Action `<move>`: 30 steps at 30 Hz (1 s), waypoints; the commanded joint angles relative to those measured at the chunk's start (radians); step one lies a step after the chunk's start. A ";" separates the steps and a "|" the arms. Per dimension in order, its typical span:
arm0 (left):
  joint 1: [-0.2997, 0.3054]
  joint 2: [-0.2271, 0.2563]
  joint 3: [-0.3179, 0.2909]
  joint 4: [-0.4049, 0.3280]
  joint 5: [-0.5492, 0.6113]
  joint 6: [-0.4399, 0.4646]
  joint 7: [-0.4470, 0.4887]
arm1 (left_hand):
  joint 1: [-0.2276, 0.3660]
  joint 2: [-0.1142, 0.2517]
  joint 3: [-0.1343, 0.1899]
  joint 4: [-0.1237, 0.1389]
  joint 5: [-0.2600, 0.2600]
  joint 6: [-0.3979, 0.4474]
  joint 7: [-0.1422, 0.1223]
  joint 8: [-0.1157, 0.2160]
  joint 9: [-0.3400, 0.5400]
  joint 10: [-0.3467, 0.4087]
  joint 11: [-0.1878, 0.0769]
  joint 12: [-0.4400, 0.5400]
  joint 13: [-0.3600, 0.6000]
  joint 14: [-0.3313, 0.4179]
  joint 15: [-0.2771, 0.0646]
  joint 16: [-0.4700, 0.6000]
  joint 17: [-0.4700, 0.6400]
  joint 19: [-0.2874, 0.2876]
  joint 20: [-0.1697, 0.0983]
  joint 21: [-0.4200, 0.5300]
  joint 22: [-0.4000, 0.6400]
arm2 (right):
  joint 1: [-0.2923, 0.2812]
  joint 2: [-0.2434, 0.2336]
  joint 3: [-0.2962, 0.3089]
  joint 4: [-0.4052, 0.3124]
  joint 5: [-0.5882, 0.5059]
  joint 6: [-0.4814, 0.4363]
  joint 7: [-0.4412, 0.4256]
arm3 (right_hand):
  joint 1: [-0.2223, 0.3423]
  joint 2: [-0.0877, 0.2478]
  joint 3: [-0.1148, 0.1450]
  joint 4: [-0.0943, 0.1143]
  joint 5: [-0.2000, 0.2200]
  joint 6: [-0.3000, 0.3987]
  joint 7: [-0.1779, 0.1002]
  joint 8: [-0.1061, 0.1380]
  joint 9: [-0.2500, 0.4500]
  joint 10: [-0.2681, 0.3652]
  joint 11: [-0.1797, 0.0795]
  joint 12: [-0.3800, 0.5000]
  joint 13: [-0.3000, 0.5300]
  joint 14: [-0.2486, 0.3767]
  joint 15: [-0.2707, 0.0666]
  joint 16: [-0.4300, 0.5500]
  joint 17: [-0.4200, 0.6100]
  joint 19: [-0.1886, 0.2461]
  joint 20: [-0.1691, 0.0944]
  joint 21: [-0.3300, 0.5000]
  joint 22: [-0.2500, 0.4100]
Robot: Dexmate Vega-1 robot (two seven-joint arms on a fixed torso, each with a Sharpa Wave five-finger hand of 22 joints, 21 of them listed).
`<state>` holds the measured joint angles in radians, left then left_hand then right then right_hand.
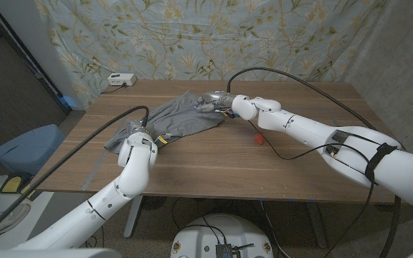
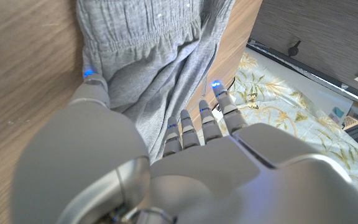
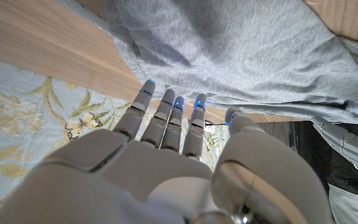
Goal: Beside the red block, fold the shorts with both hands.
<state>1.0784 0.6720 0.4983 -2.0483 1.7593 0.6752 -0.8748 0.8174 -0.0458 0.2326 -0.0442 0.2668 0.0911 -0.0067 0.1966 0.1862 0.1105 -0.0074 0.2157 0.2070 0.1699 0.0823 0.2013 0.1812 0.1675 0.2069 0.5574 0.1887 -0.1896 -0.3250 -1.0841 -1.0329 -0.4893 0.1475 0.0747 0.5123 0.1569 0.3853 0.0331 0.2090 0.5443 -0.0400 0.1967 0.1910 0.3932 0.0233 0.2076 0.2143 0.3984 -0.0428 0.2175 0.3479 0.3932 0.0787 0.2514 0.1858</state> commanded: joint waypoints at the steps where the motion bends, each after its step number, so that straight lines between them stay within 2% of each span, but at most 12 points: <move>1: 0.001 -0.037 0.004 0.100 -0.013 0.002 0.098 | 0.011 0.001 0.002 -0.009 0.004 0.006 -0.001 0.004 0.003 0.002 -0.001 0.004 0.003 0.006 0.000 0.003 0.002 0.010 0.002 0.003 0.002 | 0.008 0.007 0.003 0.028 0.000 0.023 0.000 | -0.001 0.007 0.010 0.002 0.004 0.010 0.004 0.010 -0.001 0.011 -0.001 0.004 0.000 0.010 -0.030 0.000 -0.002 0.010 -0.003 0.003 0.004; 4: -0.002 -0.040 0.005 0.105 -0.054 0.005 0.111 | 0.015 0.001 0.002 -0.012 0.004 0.002 -0.003 0.002 0.003 0.000 0.000 0.003 0.003 0.006 0.000 0.002 0.002 0.014 0.001 0.003 0.002 | 0.015 0.016 0.001 0.050 0.003 0.033 -0.003 | 0.000 0.006 0.012 0.001 0.004 0.016 0.004 0.012 -0.001 0.012 -0.001 0.005 0.000 0.011 -0.029 0.000 -0.002 0.010 -0.003 0.003 0.004; 7: 0.004 -0.033 -0.010 0.070 -0.129 0.011 0.144 | 0.008 0.003 0.000 -0.009 0.003 0.001 -0.002 0.001 0.003 0.001 0.002 0.004 0.003 0.007 -0.001 0.002 0.002 0.015 0.003 0.003 0.002 | 0.023 0.024 -0.005 0.069 -0.002 0.038 -0.008 | -0.001 0.006 0.013 0.001 0.004 0.020 0.005 0.013 -0.001 0.014 -0.001 0.005 0.000 0.012 -0.029 0.000 -0.003 0.010 -0.003 0.003 0.004; 15: 0.018 0.003 -0.045 -0.093 -0.169 0.018 0.086 | -0.021 -0.001 -0.017 0.004 0.000 0.001 -0.002 0.000 0.003 -0.002 0.007 0.003 0.003 -0.002 0.010 -0.003 0.005 -0.004 0.006 -0.010 0.002 | 0.035 0.045 -0.015 0.108 0.001 0.052 -0.022 | -0.001 0.008 0.016 0.001 0.004 0.021 0.005 0.013 -0.001 0.015 -0.002 0.005 0.000 0.012 -0.029 0.001 -0.003 0.011 -0.004 0.003 0.004; 19: 0.023 0.014 -0.058 -0.145 -0.202 -0.004 0.058 | -0.030 -0.005 -0.023 0.007 -0.001 -0.003 0.000 -0.003 0.003 -0.006 0.009 0.002 0.003 -0.005 0.015 -0.004 0.005 -0.011 0.007 -0.015 0.002 | 0.036 0.047 -0.018 0.108 0.001 0.051 -0.025 | -0.001 0.009 0.018 0.001 0.004 0.022 0.005 0.012 -0.001 0.015 -0.002 0.005 0.000 0.012 -0.029 0.002 -0.003 0.012 -0.004 0.002 0.004; 21: 0.014 0.018 -0.047 -0.144 -0.191 -0.020 0.027 | -0.040 -0.009 -0.031 0.011 -0.002 -0.011 0.004 -0.006 0.003 -0.013 0.014 0.000 0.003 -0.012 0.022 -0.007 0.005 -0.018 0.008 -0.020 0.002 | 0.035 0.047 -0.017 0.109 0.004 0.054 -0.028 | -0.001 0.009 0.019 0.000 0.004 0.021 0.006 0.012 -0.001 0.015 -0.002 0.005 -0.001 0.013 -0.029 0.002 -0.003 0.012 -0.005 0.002 0.004; 25: -0.016 0.012 -0.016 -0.091 -0.151 -0.044 -0.025 | -0.047 -0.019 -0.041 0.010 -0.001 -0.023 0.004 -0.009 0.003 -0.025 0.015 -0.004 0.003 -0.023 0.027 -0.011 0.005 -0.024 0.007 -0.026 0.003 | 0.030 0.040 -0.015 0.096 0.006 0.053 -0.033 | -0.001 0.010 0.020 0.000 0.004 0.020 0.006 0.011 -0.001 0.015 -0.002 0.005 -0.001 0.013 -0.029 0.002 -0.003 0.013 -0.005 0.002 0.004; 30: -0.037 0.004 0.015 -0.027 -0.111 -0.054 -0.035 | -0.034 -0.022 -0.042 0.002 0.003 -0.034 0.008 -0.011 0.003 -0.033 0.018 -0.006 0.003 -0.030 0.030 -0.013 0.004 -0.026 0.007 -0.030 0.003 | 0.022 0.026 -0.010 0.072 0.008 0.042 -0.027 | -0.001 0.010 0.022 -0.001 0.004 0.020 0.005 0.010 -0.001 0.016 -0.003 0.005 -0.001 0.014 -0.029 0.003 -0.003 0.014 -0.006 0.002 0.004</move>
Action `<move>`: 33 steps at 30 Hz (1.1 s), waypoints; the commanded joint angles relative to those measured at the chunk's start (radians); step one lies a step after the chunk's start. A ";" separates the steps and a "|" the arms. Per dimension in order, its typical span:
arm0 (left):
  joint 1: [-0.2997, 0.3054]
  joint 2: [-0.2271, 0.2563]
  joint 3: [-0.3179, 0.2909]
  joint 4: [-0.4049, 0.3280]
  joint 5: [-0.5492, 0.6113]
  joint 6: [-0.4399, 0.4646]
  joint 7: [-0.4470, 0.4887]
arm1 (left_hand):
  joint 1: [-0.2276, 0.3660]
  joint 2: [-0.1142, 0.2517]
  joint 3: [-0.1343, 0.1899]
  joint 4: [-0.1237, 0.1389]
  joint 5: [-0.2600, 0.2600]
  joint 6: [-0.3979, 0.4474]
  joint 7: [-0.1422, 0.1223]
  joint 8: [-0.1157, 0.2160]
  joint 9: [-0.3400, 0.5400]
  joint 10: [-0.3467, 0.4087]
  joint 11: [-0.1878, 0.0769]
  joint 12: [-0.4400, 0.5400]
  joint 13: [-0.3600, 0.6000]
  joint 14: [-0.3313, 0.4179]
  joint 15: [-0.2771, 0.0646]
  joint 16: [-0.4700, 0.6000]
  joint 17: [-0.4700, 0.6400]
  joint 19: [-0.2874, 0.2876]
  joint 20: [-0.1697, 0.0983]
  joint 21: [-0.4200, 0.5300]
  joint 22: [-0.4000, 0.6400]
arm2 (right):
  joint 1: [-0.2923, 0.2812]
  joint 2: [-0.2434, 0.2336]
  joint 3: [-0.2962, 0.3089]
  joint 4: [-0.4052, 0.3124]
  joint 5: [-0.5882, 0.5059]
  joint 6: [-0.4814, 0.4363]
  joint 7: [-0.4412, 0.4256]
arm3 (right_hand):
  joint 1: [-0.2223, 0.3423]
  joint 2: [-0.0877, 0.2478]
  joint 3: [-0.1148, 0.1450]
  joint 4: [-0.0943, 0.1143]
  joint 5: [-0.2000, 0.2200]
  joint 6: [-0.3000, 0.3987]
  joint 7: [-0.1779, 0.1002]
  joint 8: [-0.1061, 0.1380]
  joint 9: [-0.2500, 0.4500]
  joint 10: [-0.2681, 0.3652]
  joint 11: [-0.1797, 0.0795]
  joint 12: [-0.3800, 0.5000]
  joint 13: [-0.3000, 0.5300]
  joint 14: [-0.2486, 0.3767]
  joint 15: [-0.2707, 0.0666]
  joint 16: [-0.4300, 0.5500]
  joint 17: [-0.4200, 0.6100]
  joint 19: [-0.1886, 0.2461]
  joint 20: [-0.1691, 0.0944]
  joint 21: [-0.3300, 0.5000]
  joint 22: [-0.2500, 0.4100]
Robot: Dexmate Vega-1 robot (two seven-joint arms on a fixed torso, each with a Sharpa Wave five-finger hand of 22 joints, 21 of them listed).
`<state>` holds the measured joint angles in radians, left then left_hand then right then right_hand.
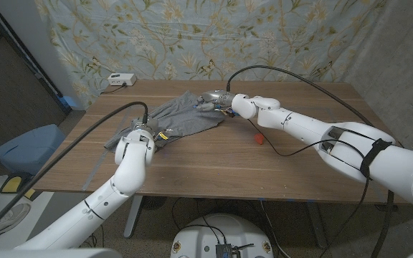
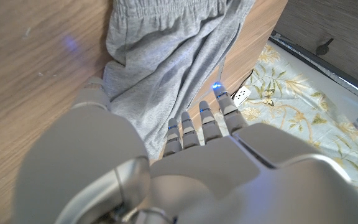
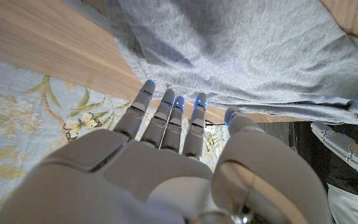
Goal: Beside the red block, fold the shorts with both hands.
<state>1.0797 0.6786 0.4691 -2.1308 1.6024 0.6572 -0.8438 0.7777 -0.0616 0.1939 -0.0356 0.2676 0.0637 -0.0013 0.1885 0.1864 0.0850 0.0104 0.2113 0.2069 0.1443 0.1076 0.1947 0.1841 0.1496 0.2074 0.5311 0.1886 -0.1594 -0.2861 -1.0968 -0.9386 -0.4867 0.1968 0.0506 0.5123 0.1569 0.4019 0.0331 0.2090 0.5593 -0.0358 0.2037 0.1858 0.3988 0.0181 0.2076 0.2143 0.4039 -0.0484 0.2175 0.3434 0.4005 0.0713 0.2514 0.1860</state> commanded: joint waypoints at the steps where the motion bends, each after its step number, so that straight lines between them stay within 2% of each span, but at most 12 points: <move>1: -0.042 -0.003 0.049 0.066 0.051 -0.039 -0.064 | 0.009 -0.006 -0.002 -0.008 0.003 -0.005 0.003 -0.002 0.002 -0.007 -0.001 -0.001 0.003 -0.004 0.002 -0.006 0.001 -0.007 0.006 -0.004 0.003 | -0.010 -0.015 0.004 -0.027 0.005 -0.010 -0.002 | -0.002 0.009 0.005 -0.001 0.004 0.004 0.002 0.003 0.004 0.011 0.003 0.005 -0.001 0.008 -0.024 0.003 0.002 0.007 0.002 0.002 0.003; 9: -0.043 -0.011 0.083 0.147 0.067 -0.018 0.063 | 0.056 0.008 0.009 -0.033 0.014 0.029 0.000 0.013 0.003 0.015 -0.013 0.010 0.002 0.017 -0.016 0.003 0.000 0.019 0.004 -0.002 0.003 | -0.020 -0.031 0.010 -0.058 0.001 -0.022 0.005 | -0.002 0.008 0.007 -0.001 0.003 0.004 0.001 0.003 0.004 0.011 0.003 0.004 -0.001 0.009 -0.024 0.003 0.002 0.008 0.002 0.002 0.003; 13: -0.050 -0.012 0.101 0.169 0.095 -0.010 0.059 | 0.076 0.020 0.016 -0.042 0.018 0.037 -0.003 0.014 0.003 0.022 -0.019 0.012 0.002 0.029 -0.024 0.007 0.000 0.032 0.003 0.000 0.003 | -0.024 -0.038 0.014 -0.069 0.000 -0.027 0.008 | -0.003 0.008 0.008 -0.001 0.003 0.006 0.002 0.003 0.004 0.012 0.003 0.004 -0.001 0.009 -0.023 0.004 0.001 0.008 0.002 0.002 0.003; 17: -0.055 -0.013 0.109 0.186 0.112 -0.004 0.043 | 0.179 0.098 0.068 -0.086 0.019 0.029 0.000 0.009 0.003 0.016 -0.018 0.010 0.001 0.030 -0.027 0.004 0.001 0.044 0.004 -0.003 0.004 | -0.025 -0.040 0.016 -0.071 -0.002 -0.028 0.009 | -0.005 0.007 0.008 -0.001 0.003 0.006 0.002 0.002 0.004 0.012 0.002 0.004 -0.001 0.008 -0.024 0.004 0.002 0.008 0.002 0.002 0.003; 20: -0.059 -0.018 0.110 0.207 0.111 0.005 0.047 | 0.239 0.129 0.095 -0.115 0.009 0.020 -0.005 0.006 0.003 0.010 -0.019 0.008 0.001 0.033 -0.031 0.004 0.000 0.049 0.002 -0.004 0.005 | -0.022 -0.036 0.016 -0.059 0.001 -0.019 0.009 | -0.005 0.007 0.009 -0.001 0.003 0.006 0.001 0.002 0.004 0.012 0.002 0.004 -0.001 0.008 -0.023 0.003 0.001 0.008 0.002 0.001 0.003; 24: -0.068 -0.023 0.113 0.235 0.093 0.012 0.044 | 0.271 0.138 0.106 -0.128 -0.002 0.004 -0.010 0.001 0.003 0.003 -0.020 0.005 0.001 0.036 -0.038 0.003 -0.001 0.066 -0.005 0.001 0.005 | -0.018 -0.030 0.015 -0.044 0.002 -0.007 0.005 | -0.006 0.006 0.010 -0.001 0.003 0.009 0.001 0.003 0.004 0.012 0.003 0.004 -0.001 0.009 -0.024 0.004 0.001 0.008 0.002 0.001 0.003; 27: -0.077 -0.028 0.119 0.264 0.075 0.021 0.047 | 0.294 0.143 0.112 -0.134 -0.016 -0.008 -0.015 -0.001 0.004 -0.003 -0.018 0.004 0.001 0.040 -0.055 0.004 -0.002 0.091 -0.015 0.010 0.006 | -0.015 -0.028 0.015 -0.037 0.003 -0.001 0.004 | -0.006 0.006 0.010 -0.001 0.003 0.012 0.001 0.004 0.004 0.015 0.003 0.004 -0.001 0.009 -0.024 0.004 0.001 0.008 0.002 0.001 0.003; 28: -0.080 -0.026 0.120 0.271 0.065 0.021 0.049 | 0.320 0.152 0.121 -0.139 -0.026 -0.012 -0.012 0.000 0.004 -0.005 -0.018 0.004 0.001 0.047 -0.062 0.005 -0.002 0.115 -0.024 0.019 0.006 | -0.014 -0.027 0.014 -0.034 0.003 0.001 0.004 | -0.006 0.006 0.011 -0.001 0.003 0.013 0.001 0.005 0.004 0.015 0.003 0.005 -0.001 0.009 -0.024 0.004 0.001 0.008 0.001 0.001 0.003; 29: -0.081 -0.025 0.123 0.277 0.058 0.025 0.058 | 0.360 0.176 0.140 -0.144 -0.036 -0.016 -0.009 0.001 0.004 -0.005 -0.009 0.005 0.002 0.051 -0.059 0.007 0.000 0.126 -0.025 0.025 0.007 | -0.013 -0.026 0.013 -0.032 0.001 0.002 0.004 | -0.007 0.006 0.011 -0.001 0.003 0.014 0.002 0.005 0.004 0.015 0.003 0.004 -0.001 0.009 -0.024 0.004 0.001 0.008 0.001 0.001 0.003; 30: -0.082 -0.025 0.125 0.283 0.054 0.032 0.069 | 0.426 0.200 0.170 -0.154 -0.044 -0.014 -0.011 0.006 0.005 0.009 -0.005 0.012 0.003 0.066 -0.070 0.011 0.002 0.150 -0.042 0.037 0.008 | -0.012 -0.026 0.012 -0.030 0.001 0.003 0.004 | -0.007 0.006 0.012 -0.001 0.003 0.015 0.002 0.005 0.004 0.015 0.004 0.004 -0.001 0.009 -0.023 0.004 0.001 0.008 0.001 0.001 0.003; 33: -0.088 -0.023 0.131 0.296 0.032 0.045 0.084 | 0.555 0.221 0.227 -0.161 -0.036 0.004 -0.012 0.013 0.005 0.023 -0.008 0.019 0.004 0.082 -0.087 0.013 0.005 0.180 -0.072 0.062 0.012 | -0.010 -0.022 0.011 -0.019 0.004 0.012 0.004 | -0.007 0.005 0.012 -0.001 0.003 0.015 0.003 0.005 0.004 0.015 0.004 0.004 -0.001 0.009 -0.024 0.004 0.000 0.009 0.002 0.001 0.003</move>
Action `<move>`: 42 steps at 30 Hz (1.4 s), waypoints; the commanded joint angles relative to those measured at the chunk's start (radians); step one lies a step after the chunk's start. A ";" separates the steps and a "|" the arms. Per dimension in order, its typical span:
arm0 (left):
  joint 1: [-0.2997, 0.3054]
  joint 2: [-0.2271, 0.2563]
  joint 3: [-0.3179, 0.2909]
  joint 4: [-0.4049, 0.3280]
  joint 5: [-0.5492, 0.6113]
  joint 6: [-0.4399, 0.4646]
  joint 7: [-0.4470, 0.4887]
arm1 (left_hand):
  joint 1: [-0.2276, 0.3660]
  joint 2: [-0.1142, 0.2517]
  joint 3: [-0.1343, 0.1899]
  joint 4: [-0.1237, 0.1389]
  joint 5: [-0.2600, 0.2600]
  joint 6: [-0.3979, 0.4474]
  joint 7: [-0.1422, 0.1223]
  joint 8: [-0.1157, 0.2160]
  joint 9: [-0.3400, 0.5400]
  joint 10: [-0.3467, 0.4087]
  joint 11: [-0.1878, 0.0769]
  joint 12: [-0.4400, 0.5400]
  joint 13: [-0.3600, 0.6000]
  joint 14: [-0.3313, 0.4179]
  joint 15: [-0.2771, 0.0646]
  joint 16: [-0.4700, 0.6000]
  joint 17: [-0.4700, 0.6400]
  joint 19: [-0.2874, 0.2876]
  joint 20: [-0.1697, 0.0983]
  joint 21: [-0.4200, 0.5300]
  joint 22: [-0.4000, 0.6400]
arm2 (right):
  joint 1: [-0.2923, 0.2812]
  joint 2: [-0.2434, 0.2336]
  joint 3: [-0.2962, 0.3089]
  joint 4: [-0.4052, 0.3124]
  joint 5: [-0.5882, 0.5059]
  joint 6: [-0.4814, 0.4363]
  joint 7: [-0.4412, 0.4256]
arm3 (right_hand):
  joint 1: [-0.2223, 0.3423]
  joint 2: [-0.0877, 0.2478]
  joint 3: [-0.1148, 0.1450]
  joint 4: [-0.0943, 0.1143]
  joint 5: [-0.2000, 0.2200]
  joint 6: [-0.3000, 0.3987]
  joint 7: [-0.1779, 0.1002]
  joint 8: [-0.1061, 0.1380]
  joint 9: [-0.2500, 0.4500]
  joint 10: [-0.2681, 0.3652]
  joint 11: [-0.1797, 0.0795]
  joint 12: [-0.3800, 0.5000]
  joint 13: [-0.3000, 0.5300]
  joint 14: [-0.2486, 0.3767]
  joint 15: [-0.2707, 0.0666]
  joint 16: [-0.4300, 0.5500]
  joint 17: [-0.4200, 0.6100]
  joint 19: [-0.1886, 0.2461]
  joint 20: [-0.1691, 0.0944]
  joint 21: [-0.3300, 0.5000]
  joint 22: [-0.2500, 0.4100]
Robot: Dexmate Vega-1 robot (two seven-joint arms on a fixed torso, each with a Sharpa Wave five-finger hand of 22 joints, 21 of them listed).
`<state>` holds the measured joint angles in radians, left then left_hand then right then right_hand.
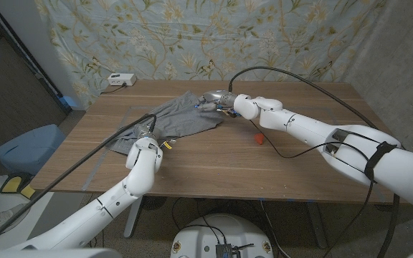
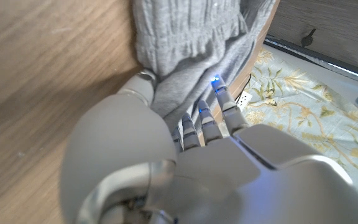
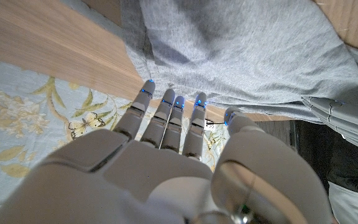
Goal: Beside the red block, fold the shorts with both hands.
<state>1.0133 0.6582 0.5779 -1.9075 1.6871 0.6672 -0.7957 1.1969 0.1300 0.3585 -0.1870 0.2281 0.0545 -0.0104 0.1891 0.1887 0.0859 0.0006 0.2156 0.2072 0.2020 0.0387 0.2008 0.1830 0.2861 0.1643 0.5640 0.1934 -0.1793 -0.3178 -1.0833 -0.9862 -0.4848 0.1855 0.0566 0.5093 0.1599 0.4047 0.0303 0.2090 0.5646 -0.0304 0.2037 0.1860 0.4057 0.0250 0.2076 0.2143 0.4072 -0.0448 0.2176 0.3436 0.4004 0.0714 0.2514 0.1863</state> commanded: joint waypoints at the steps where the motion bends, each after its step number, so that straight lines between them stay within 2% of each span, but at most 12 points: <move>1: -0.024 -0.001 0.026 0.077 -0.058 0.039 0.043 | 0.187 0.033 0.085 -0.010 0.011 0.016 0.001 0.012 0.003 0.035 0.001 0.021 0.004 0.030 -0.027 0.008 0.009 0.057 -0.042 0.043 0.009 | 0.011 0.010 -0.004 0.030 0.002 0.025 0.001 | -0.004 0.002 0.010 0.001 0.003 0.008 -0.003 0.004 0.003 0.008 -0.004 0.004 -0.002 0.005 -0.026 0.003 0.000 0.008 0.001 0.000 0.003; 6: -0.039 0.006 0.038 0.097 -0.108 0.053 0.085 | 0.395 0.022 0.163 -0.012 0.049 0.056 -0.005 0.020 0.004 0.082 -0.012 0.041 0.005 0.077 -0.079 0.017 0.019 0.122 -0.131 0.133 0.026 | 0.013 0.011 -0.014 0.030 -0.005 0.038 0.008 | -0.002 -0.001 0.013 -0.003 0.003 -0.009 -0.008 -0.003 0.003 -0.002 -0.006 0.000 -0.002 -0.001 -0.030 0.000 -0.002 0.007 0.002 -0.001 0.003; 7: -0.041 0.009 0.040 0.101 -0.119 0.056 0.103 | 0.414 0.017 0.168 -0.011 0.052 0.062 -0.008 0.020 0.004 0.096 -0.013 0.046 0.005 0.086 -0.087 0.018 0.020 0.132 -0.141 0.148 0.029 | 0.013 0.011 -0.015 0.029 -0.004 0.040 0.015 | 0.001 -0.003 0.015 -0.006 0.003 -0.011 -0.009 -0.005 0.003 -0.003 -0.007 -0.001 -0.002 -0.002 -0.031 0.000 -0.003 0.006 0.003 -0.001 0.003; 11: -0.047 0.027 0.054 0.110 -0.155 0.062 0.174 | 0.514 0.007 0.201 -0.005 0.071 0.212 -0.025 0.055 0.007 0.193 -0.050 0.080 0.004 0.167 -0.145 0.034 0.026 0.181 -0.205 0.271 0.054 | 0.014 0.006 -0.026 0.019 -0.004 0.064 0.045 | 0.029 0.002 0.037 -0.034 0.007 -0.024 -0.013 -0.009 0.003 -0.010 -0.008 -0.003 -0.002 0.012 -0.046 0.004 -0.010 0.026 0.002 0.005 0.004; 13: -0.055 0.038 0.064 0.115 -0.163 0.063 0.188 | 0.526 -0.001 0.208 -0.004 0.074 0.280 -0.036 0.071 0.008 0.218 -0.057 0.087 0.004 0.193 -0.161 0.038 0.028 0.184 -0.210 0.307 0.057 | 0.017 0.005 -0.038 0.015 -0.013 0.078 0.064 | 0.052 0.020 0.064 -0.051 0.012 -0.024 -0.018 -0.008 0.003 0.001 -0.012 0.001 -0.002 0.043 -0.054 0.014 -0.014 0.056 -0.006 0.016 0.005; 15: -0.060 0.048 0.073 0.116 -0.174 0.064 0.210 | 0.532 -0.008 0.212 -0.004 0.077 0.323 -0.041 0.078 0.009 0.247 -0.061 0.095 0.004 0.213 -0.168 0.042 0.030 0.196 -0.220 0.337 0.057 | 0.016 0.006 -0.050 0.010 -0.028 0.080 0.075 | 0.059 0.032 0.078 -0.053 0.012 -0.014 -0.032 -0.004 0.003 0.020 -0.016 0.007 -0.002 0.057 -0.066 0.021 -0.013 0.070 -0.013 0.022 0.005; 17: -0.068 0.061 0.083 0.116 -0.178 0.059 0.217 | 0.537 -0.018 0.221 -0.004 0.082 0.433 -0.033 0.105 0.012 0.277 -0.064 0.102 0.003 0.232 -0.177 0.043 0.033 0.192 -0.226 0.373 0.052 | 0.018 0.010 -0.059 0.012 -0.042 0.072 0.084 | 0.057 0.037 0.083 -0.048 0.011 -0.011 -0.036 -0.003 0.003 0.023 -0.021 0.007 -0.002 0.058 -0.071 0.023 -0.011 0.073 -0.016 0.023 0.005; 19: -0.072 0.071 0.092 0.115 -0.183 0.057 0.235 | 0.537 -0.022 0.227 -0.003 0.085 0.483 -0.023 0.113 0.013 0.308 -0.070 0.110 0.002 0.257 -0.184 0.051 0.035 0.188 -0.231 0.394 0.047 | 0.021 0.018 -0.065 0.028 -0.044 0.074 0.095 | 0.050 0.037 0.083 -0.039 0.008 -0.004 -0.036 -0.001 0.003 0.025 -0.023 0.007 -0.003 0.055 -0.073 0.024 -0.009 0.070 -0.018 0.022 0.006; 22: -0.082 0.094 0.106 0.110 -0.180 0.046 0.245 | 0.537 -0.025 0.237 -0.002 0.089 0.558 -0.029 0.125 0.014 0.365 -0.087 0.126 0.002 0.288 -0.189 0.059 0.038 0.182 -0.235 0.424 0.036 | 0.025 0.024 -0.075 0.043 -0.052 0.071 0.111 | 0.038 0.039 0.084 -0.023 0.004 0.009 -0.034 0.003 0.003 0.035 -0.026 0.009 -0.003 0.054 -0.075 0.025 -0.006 0.068 -0.019 0.021 0.006; 27: -0.097 0.155 0.120 0.082 -0.181 -0.011 0.261 | 0.535 -0.030 0.259 -0.003 0.097 0.695 -0.015 0.141 0.017 0.475 -0.087 0.152 0.001 0.366 -0.209 0.084 0.043 0.176 -0.246 0.478 0.015 | 0.031 0.041 -0.105 0.079 -0.081 0.073 0.118 | 0.025 0.041 0.090 -0.003 0.000 0.026 -0.034 0.007 0.003 0.054 -0.028 0.014 -0.004 0.059 -0.073 0.028 -0.005 0.068 -0.018 0.021 0.006; 33: -0.126 0.231 0.129 0.046 -0.174 -0.118 0.259 | 0.528 -0.032 0.277 -0.002 0.104 0.790 -0.019 0.148 0.022 0.566 -0.085 0.173 0.004 0.443 -0.227 0.112 0.050 0.169 -0.256 0.516 0.000 | 0.035 0.051 -0.132 0.102 -0.107 0.084 0.110 | 0.019 0.045 0.098 0.009 -0.001 0.030 -0.036 0.006 0.003 0.061 -0.029 0.014 -0.004 0.059 -0.072 0.028 -0.005 0.068 -0.020 0.020 0.006; 42: -0.208 0.342 0.137 0.003 -0.147 -0.363 0.257 | 0.527 -0.033 0.280 -0.001 0.105 0.797 -0.023 0.144 0.023 0.571 -0.089 0.171 0.004 0.449 -0.230 0.114 0.052 0.165 -0.258 0.523 -0.002 | 0.028 0.041 -0.134 0.096 -0.116 0.083 0.085 | 0.019 0.041 0.107 0.014 -0.002 0.031 -0.034 0.005 0.003 0.062 -0.024 0.012 -0.004 0.057 -0.066 0.024 -0.008 0.068 -0.020 0.020 0.006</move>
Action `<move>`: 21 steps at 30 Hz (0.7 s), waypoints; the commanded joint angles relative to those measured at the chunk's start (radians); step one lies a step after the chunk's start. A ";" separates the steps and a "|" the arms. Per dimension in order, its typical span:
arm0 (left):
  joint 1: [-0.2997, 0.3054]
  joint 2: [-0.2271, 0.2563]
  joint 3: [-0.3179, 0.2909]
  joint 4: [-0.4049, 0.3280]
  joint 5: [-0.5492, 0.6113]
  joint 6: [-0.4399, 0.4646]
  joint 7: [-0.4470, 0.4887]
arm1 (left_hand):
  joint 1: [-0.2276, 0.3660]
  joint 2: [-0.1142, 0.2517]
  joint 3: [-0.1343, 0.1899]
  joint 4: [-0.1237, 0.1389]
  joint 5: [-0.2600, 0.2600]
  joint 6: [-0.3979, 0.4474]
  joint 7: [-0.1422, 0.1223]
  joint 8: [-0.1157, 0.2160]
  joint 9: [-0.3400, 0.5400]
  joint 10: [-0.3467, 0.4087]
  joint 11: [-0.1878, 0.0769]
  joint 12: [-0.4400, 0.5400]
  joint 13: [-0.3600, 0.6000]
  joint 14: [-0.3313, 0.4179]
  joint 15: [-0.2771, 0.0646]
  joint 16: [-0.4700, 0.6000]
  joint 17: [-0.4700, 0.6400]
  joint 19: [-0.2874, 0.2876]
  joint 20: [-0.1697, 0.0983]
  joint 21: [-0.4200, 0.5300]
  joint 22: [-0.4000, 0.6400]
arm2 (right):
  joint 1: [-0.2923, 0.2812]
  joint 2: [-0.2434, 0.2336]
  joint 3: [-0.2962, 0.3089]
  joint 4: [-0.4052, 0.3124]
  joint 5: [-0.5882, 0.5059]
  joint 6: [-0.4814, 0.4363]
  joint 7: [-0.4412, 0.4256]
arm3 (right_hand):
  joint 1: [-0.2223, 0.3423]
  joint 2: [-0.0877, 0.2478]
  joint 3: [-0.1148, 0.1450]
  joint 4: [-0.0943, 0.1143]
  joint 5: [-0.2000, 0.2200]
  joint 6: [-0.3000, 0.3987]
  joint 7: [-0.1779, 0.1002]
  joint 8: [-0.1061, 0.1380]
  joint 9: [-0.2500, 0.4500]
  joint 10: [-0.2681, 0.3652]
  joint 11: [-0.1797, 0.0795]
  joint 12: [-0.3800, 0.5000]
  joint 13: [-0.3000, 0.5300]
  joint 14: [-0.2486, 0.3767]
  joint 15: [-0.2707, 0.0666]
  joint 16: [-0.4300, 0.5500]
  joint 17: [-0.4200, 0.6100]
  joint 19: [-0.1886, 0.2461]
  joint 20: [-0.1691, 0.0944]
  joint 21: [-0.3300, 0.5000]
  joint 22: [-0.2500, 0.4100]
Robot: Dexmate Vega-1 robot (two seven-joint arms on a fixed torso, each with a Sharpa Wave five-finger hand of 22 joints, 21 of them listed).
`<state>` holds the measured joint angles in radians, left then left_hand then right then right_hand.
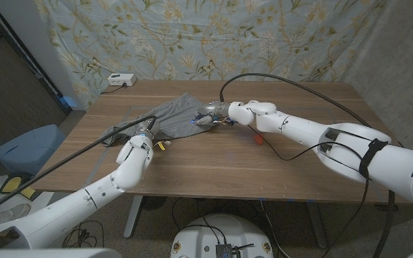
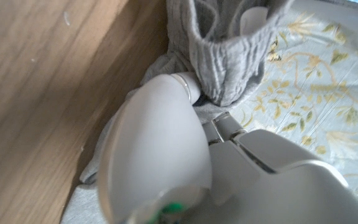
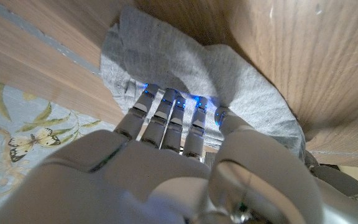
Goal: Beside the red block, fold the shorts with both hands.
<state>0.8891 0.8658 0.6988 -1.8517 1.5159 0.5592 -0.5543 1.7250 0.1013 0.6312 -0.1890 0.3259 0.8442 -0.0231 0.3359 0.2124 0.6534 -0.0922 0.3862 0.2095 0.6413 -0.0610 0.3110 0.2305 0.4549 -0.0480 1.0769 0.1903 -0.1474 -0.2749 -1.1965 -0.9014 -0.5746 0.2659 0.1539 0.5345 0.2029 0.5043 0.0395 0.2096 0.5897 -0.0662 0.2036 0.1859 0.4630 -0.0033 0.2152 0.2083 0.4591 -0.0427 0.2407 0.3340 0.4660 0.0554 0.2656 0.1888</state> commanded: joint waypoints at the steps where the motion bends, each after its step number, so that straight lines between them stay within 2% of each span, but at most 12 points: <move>1: -0.094 0.147 0.016 -0.057 0.026 -0.286 0.022 | -0.001 -0.005 0.008 0.000 0.007 0.009 -0.012 -0.003 -0.001 0.004 0.003 0.000 0.002 0.010 -0.131 0.004 0.005 -0.006 -0.046 0.010 0.001 | -0.006 -0.005 -0.020 0.007 -0.027 0.002 -0.015 | -0.006 -0.004 0.008 0.004 -0.002 0.006 0.002 0.005 0.003 0.004 0.005 0.004 0.002 0.005 -0.068 0.001 0.001 0.002 -0.004 0.006 0.004; 8: -0.200 0.228 0.025 -0.083 0.038 -0.579 0.058 | -0.002 -0.004 0.010 0.001 0.007 0.018 -0.020 -0.004 0.000 0.011 -0.001 -0.001 0.002 0.013 -0.144 0.005 0.006 -0.015 -0.043 0.017 0.001 | -0.018 -0.024 -0.009 -0.011 -0.026 0.000 -0.028 | -0.005 -0.010 0.014 0.004 -0.003 0.006 0.003 0.004 0.003 0.001 0.008 0.001 0.001 0.005 -0.067 -0.002 -0.003 0.001 -0.004 0.005 0.004; 10: -0.236 0.238 0.032 -0.086 0.057 -0.660 0.072 | -0.002 -0.004 0.012 0.001 0.007 0.027 -0.031 -0.004 0.001 0.020 -0.008 -0.001 0.003 0.021 -0.149 0.008 0.008 -0.019 -0.043 0.022 0.000 | -0.021 -0.027 -0.008 -0.013 -0.027 0.002 -0.032 | -0.005 -0.010 0.015 0.004 -0.003 0.005 0.003 0.003 0.003 0.001 0.009 0.001 0.001 0.005 -0.067 -0.002 -0.003 0.001 -0.005 0.005 0.004; 17: -0.348 0.258 0.048 -0.110 0.120 -0.899 0.149 | -0.003 -0.004 0.013 0.001 0.007 0.032 -0.030 -0.006 0.002 0.026 -0.011 -0.002 0.004 0.032 -0.152 0.012 0.010 -0.021 -0.045 0.030 0.000 | -0.034 -0.034 -0.002 -0.015 -0.025 0.010 -0.047 | -0.003 -0.014 0.017 0.001 -0.004 0.003 0.003 0.001 0.003 -0.002 0.007 -0.002 0.001 -0.001 -0.065 -0.004 -0.004 -0.001 -0.004 0.004 0.003; 21: -0.401 0.276 0.053 -0.122 0.151 -1.010 0.229 | -0.004 -0.004 0.013 0.001 0.006 0.031 -0.031 -0.009 0.002 0.026 -0.014 -0.004 0.004 0.032 -0.152 0.012 0.011 -0.023 -0.046 0.033 0.000 | -0.041 -0.041 0.004 -0.014 -0.022 0.013 -0.055 | -0.002 -0.015 0.019 0.000 -0.005 0.001 0.004 0.000 0.003 -0.002 0.008 -0.002 0.001 -0.004 -0.061 -0.005 -0.005 -0.002 -0.005 0.003 0.003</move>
<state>0.6326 1.0847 0.7347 -1.9403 1.5965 -0.0833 -0.4517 1.7249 0.1013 0.6379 -0.1878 0.3293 0.8699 -0.0461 0.3320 0.2118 0.6691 -0.1053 0.3862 0.2119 0.6630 -0.0640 0.3186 0.2397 0.4363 -0.0435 1.1024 0.1884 -0.1709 -0.3007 -1.2024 -0.9128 -0.5982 0.2723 0.1176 0.5291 0.1974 0.5174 0.0405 0.2097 0.5893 -0.0663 0.1996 0.1842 0.4606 0.0022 0.2151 0.2071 0.4589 -0.0427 0.2397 0.3267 0.4637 0.0536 0.2668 0.1880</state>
